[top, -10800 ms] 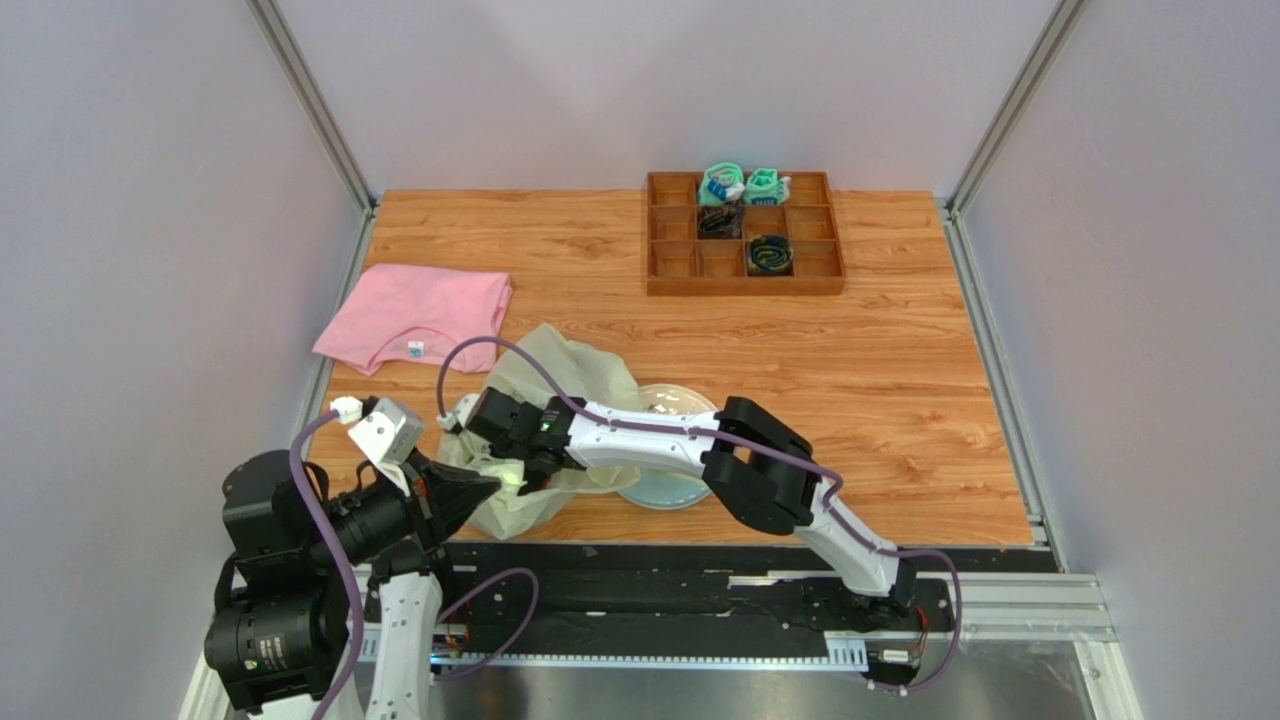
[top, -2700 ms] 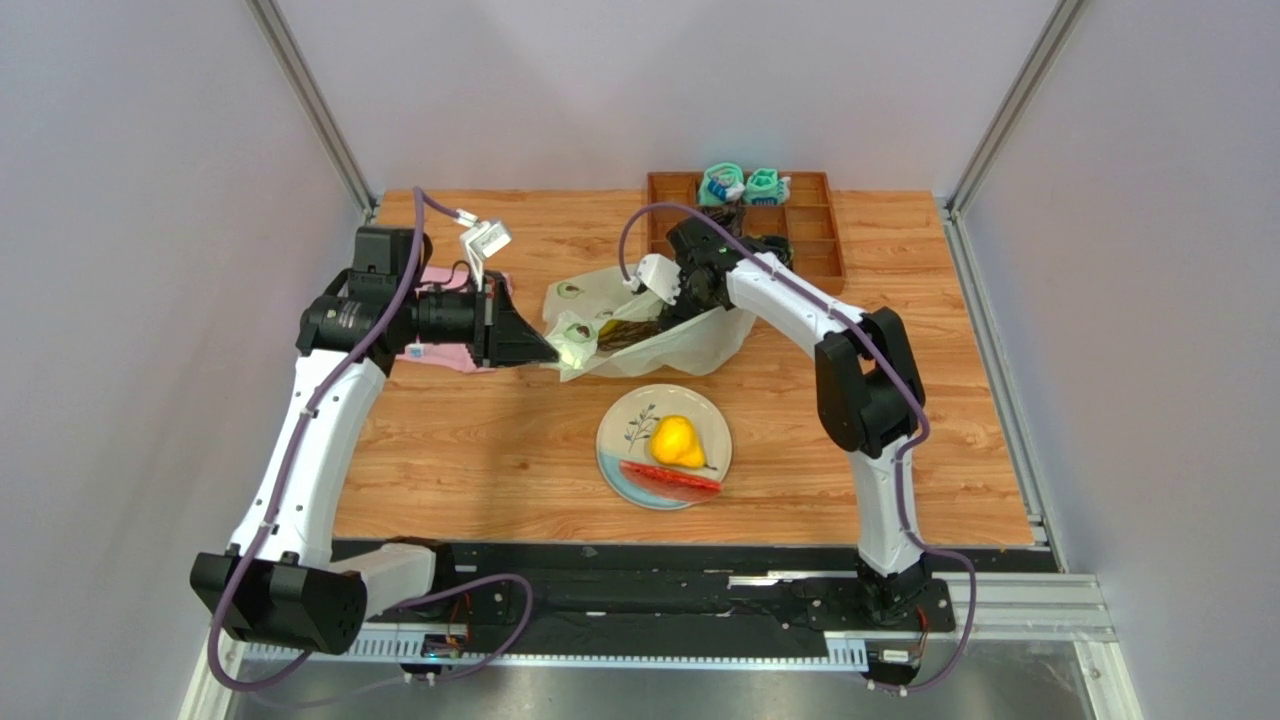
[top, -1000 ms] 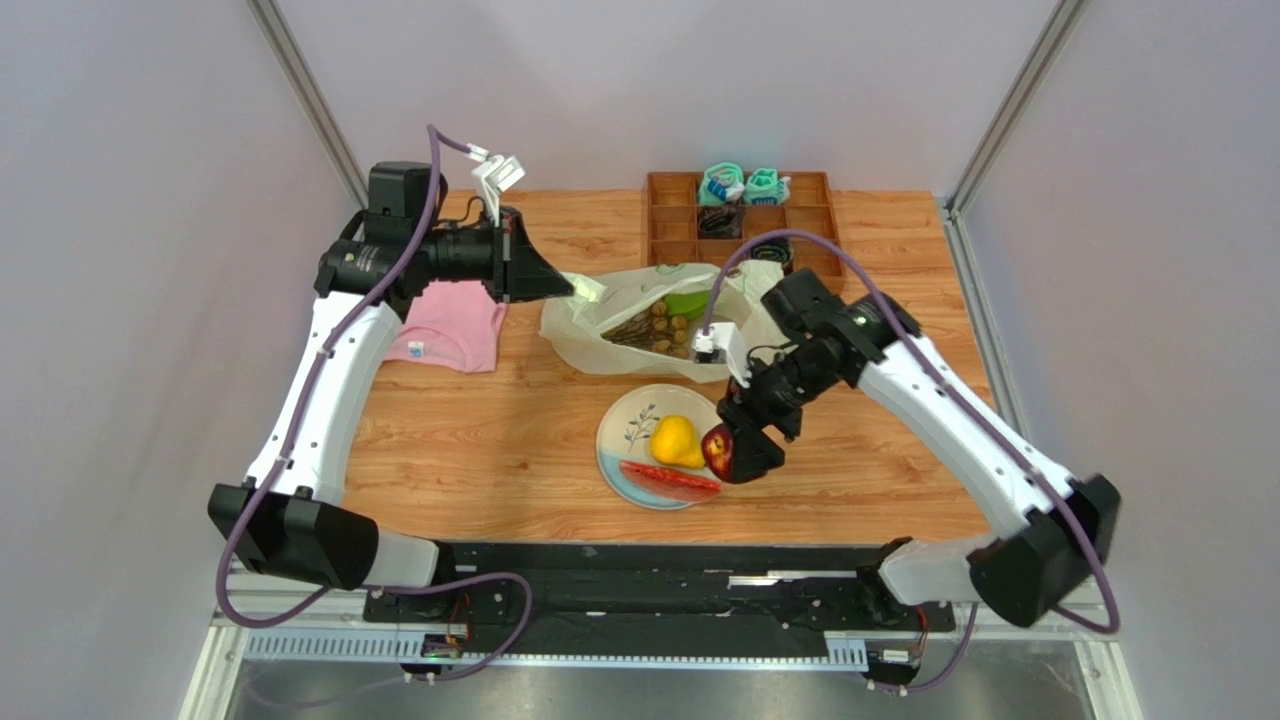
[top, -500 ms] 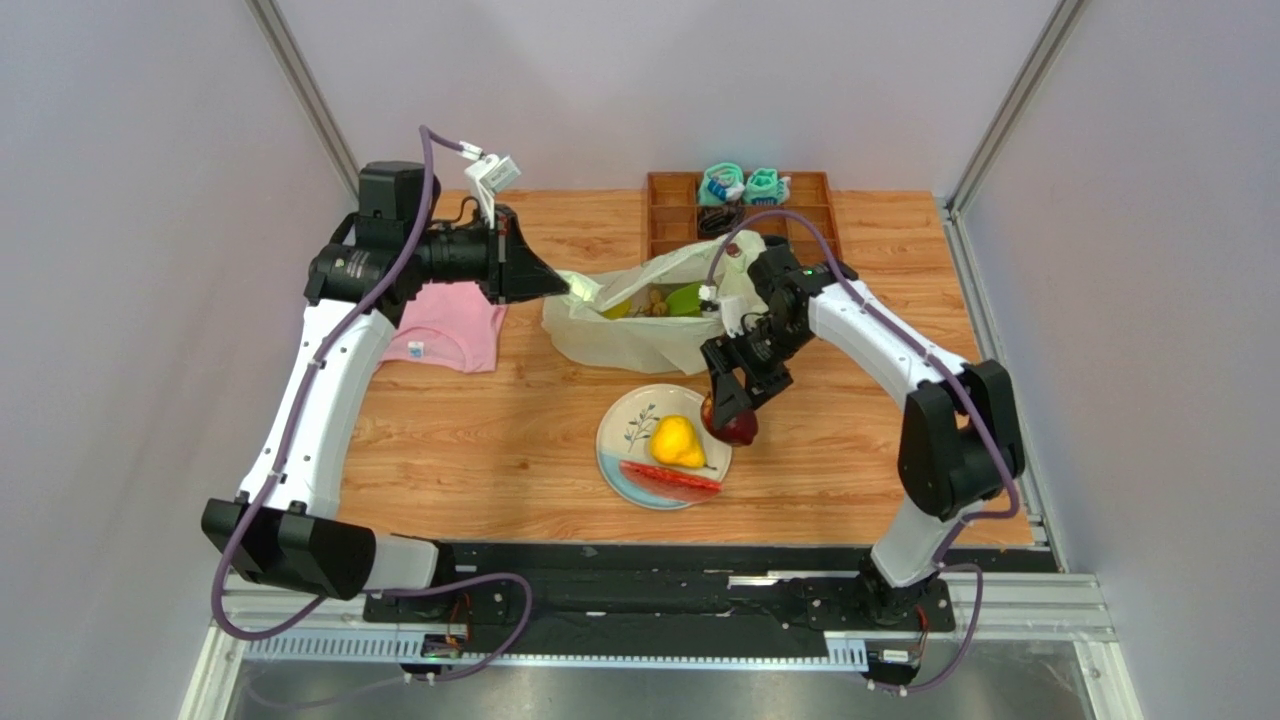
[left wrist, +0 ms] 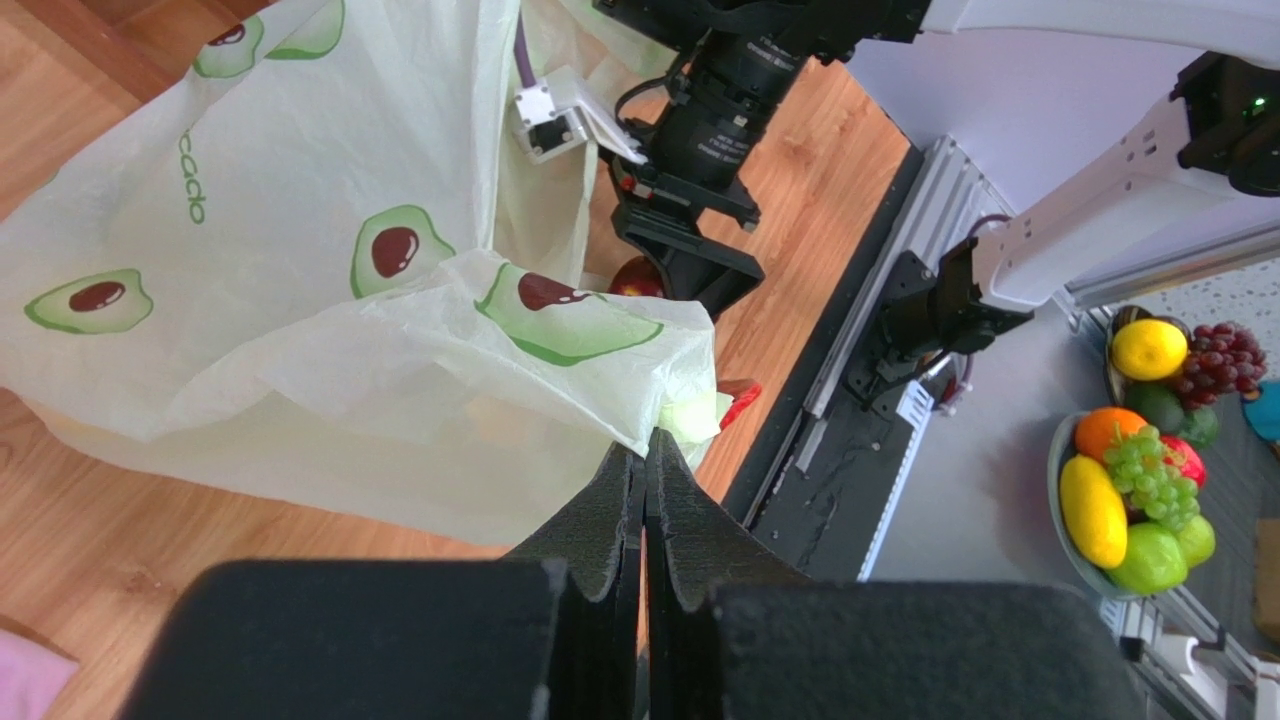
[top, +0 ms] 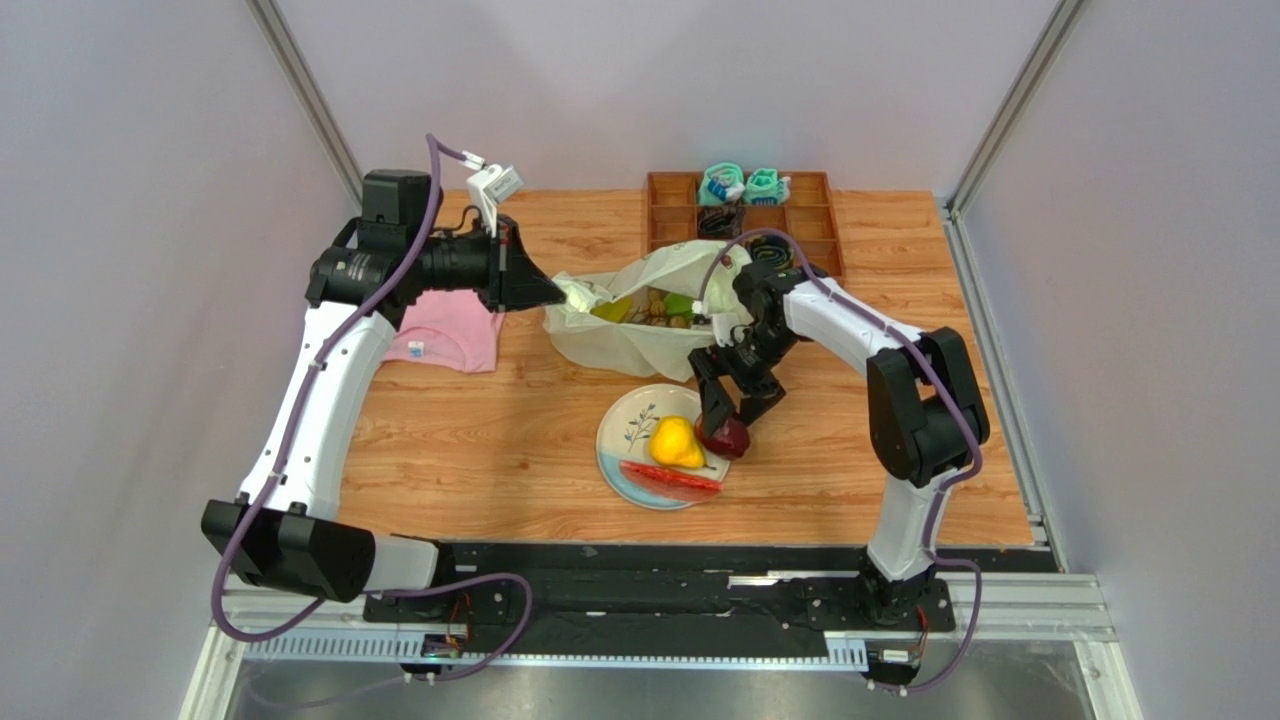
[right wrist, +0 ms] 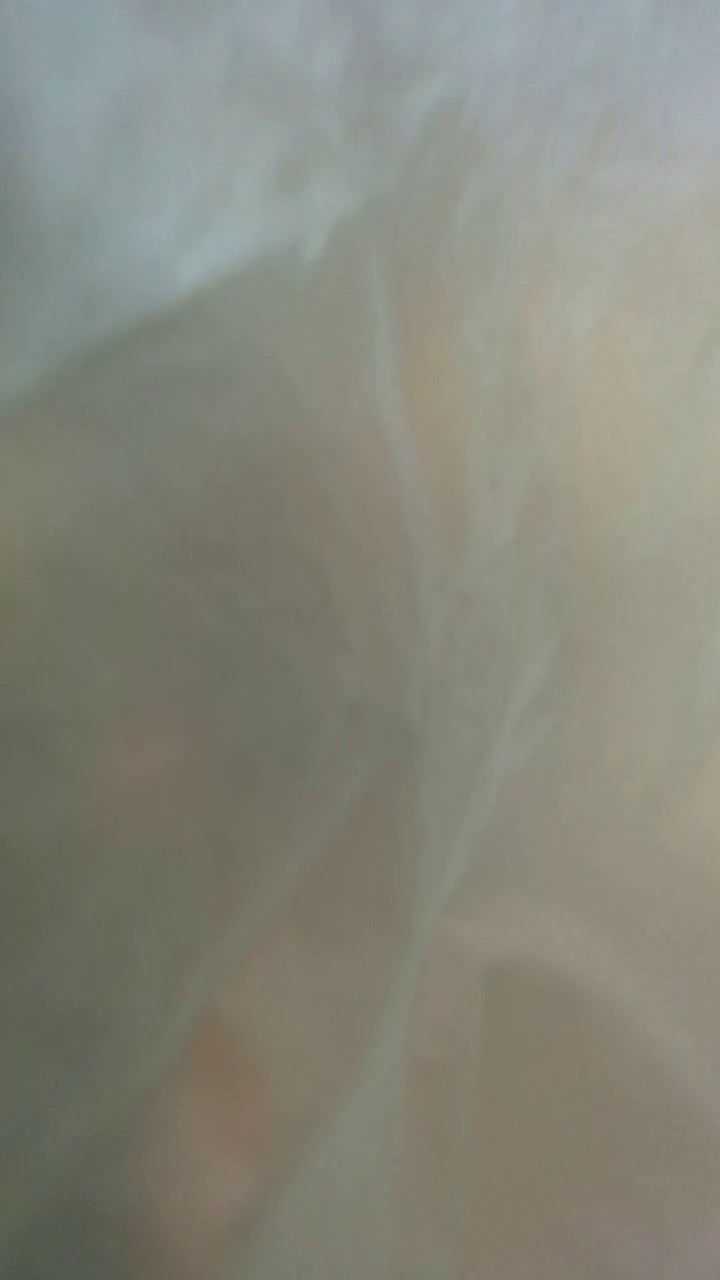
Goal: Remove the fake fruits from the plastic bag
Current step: Place the fake fruit on the plate.
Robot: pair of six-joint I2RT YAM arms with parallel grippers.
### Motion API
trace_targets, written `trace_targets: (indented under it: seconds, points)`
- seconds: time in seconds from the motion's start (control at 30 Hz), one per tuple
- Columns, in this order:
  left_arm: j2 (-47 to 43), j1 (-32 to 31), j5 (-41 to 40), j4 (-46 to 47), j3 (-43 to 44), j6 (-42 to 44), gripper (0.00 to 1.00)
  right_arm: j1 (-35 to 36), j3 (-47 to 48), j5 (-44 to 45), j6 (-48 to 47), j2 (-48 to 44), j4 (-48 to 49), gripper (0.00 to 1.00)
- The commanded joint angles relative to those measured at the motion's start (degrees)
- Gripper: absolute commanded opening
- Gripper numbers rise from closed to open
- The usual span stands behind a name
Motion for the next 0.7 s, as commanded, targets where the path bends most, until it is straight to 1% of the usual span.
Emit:
trace_targets:
  seconds: [0.0,0.07,0.2,0.27,0.37,0.4,0.43,0.47,0.5,0.53,0.57,0.6,0.63,0.67]
  points:
    - [-1.67,0.27,0.86,0.28,-0.35,1.41,0.0,0.05,5.56,-4.44,-1.15,-2.82,-3.48,1.0]
    - [-1.41,0.27,1.48,0.98,-0.79,0.54,0.0,0.22,7.59,-6.8,-3.61,-5.71,-5.94,1.0]
    - [-0.79,0.27,2.62,2.47,-1.41,-0.44,0.0,0.22,9.0,-7.17,-3.26,-11.08,-8.14,1.0]
    - [-0.61,0.27,2.62,2.56,-1.32,-0.44,0.0,0.22,10.48,-7.87,-5.79,-14.93,-10.15,1.0]
    - [-0.7,0.27,2.88,2.56,-2.02,-0.61,0.0,0.58,14.87,-10.67,-10.36,-17.84,-14.11,0.94]
    - [-0.79,0.27,3.06,2.74,-2.28,-0.7,0.0,0.58,17.93,-10.86,-10.21,-18.46,-14.04,0.91]
    - [-1.05,0.27,3.06,2.83,-2.64,-0.79,0.0,0.49,19.01,-10.86,-9.42,-19.08,-13.17,0.89]
    - [-1.23,0.27,3.15,2.83,-3.51,-0.62,0.0,0.57,19.63,-9.64,-7.24,-19.52,-9.5,0.88]
    - [-1.84,0.27,3.15,2.92,-3.95,-0.53,0.0,0.58,21.11,-8.94,-2.87,-20.22,-7.55,0.84]
    - [-2.28,0.27,2.98,2.83,-4.57,-0.35,0.0,0.58,21.82,-8.93,-1.17,-20.23,-6.05,0.83]
    - [-2.81,0.27,2.89,2.92,-5.96,-0.18,0.0,0.49,22.53,-10.06,-0.2,-20.05,-3.43,0.81]
    - [-3.86,0.27,2.71,2.57,-6.5,-0.09,0.0,0.66,23.06,-10.16,1.12,-19.53,-2.19,0.75]
    - [-4.39,0.27,2.54,2.22,-6.94,0.35,0.0,1.27,23.76,-9.64,1.3,-19.18,-1.04,0.73]
    - [-5.0,0.27,2.45,1.6,-8.25,1.14,0.0,1.89,23.76,-6.67,1.22,-18.74,0.97,0.7]
